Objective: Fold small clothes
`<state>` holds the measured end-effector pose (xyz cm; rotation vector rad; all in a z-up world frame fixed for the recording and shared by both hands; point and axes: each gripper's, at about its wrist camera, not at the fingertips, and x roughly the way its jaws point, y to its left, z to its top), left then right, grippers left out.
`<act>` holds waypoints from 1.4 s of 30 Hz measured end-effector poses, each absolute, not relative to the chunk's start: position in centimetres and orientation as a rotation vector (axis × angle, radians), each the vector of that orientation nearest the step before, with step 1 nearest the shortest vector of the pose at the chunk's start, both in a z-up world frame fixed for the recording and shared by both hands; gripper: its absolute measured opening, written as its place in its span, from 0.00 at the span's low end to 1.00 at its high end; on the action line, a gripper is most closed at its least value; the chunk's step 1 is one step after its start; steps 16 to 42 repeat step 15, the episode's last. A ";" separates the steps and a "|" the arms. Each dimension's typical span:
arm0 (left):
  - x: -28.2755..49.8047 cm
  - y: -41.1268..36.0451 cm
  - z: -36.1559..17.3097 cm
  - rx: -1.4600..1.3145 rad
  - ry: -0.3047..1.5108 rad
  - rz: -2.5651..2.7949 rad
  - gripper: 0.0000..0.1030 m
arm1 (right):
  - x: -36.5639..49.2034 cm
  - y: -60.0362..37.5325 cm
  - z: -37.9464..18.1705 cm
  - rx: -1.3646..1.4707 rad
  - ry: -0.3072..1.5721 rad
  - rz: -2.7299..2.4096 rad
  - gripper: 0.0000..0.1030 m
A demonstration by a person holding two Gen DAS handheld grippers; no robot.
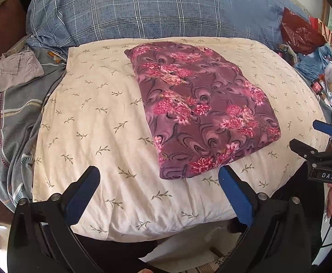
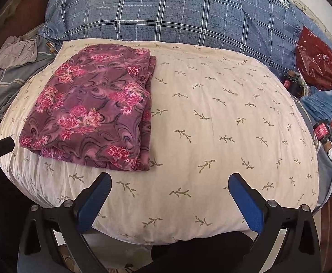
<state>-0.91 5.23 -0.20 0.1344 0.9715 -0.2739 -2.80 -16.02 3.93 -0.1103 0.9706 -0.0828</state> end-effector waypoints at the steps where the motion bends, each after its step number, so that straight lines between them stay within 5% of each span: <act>1: -1.0 5.2 -0.4 0.136 0.978 -0.277 1.00 | -2.8 -15.9 3.9 -0.114 0.970 -0.081 1.00; 42: -2.5 3.4 -1.4 0.216 0.977 -0.331 1.00 | -2.1 -16.3 4.4 -0.115 0.960 -0.086 1.00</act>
